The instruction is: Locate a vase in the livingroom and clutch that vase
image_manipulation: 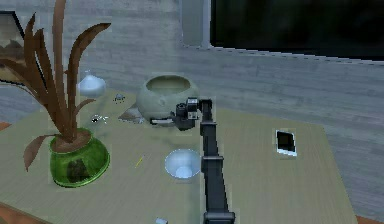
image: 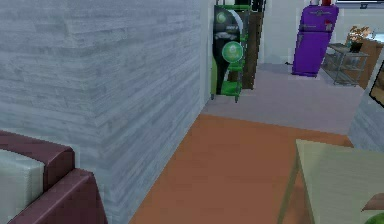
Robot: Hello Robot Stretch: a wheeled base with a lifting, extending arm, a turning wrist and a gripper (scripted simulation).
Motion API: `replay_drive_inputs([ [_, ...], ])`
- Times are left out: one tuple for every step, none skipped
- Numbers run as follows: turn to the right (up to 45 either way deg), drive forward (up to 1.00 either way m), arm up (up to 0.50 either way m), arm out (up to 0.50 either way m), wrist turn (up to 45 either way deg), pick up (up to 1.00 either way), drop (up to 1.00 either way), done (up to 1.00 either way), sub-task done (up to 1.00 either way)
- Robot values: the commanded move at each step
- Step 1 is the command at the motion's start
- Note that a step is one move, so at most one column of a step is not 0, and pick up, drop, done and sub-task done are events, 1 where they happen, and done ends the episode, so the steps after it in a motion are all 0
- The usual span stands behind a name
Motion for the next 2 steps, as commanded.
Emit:
replay_drive_inputs([
  [0.0, 0.0, 0.0, 0.0, 0.0, 1.0, 0.0, 0.0, 0.0],
  [0.0, 0.0, 0.1, 0.0, 0.0, 0.0, 0.0, 0.0, 0.0],
])
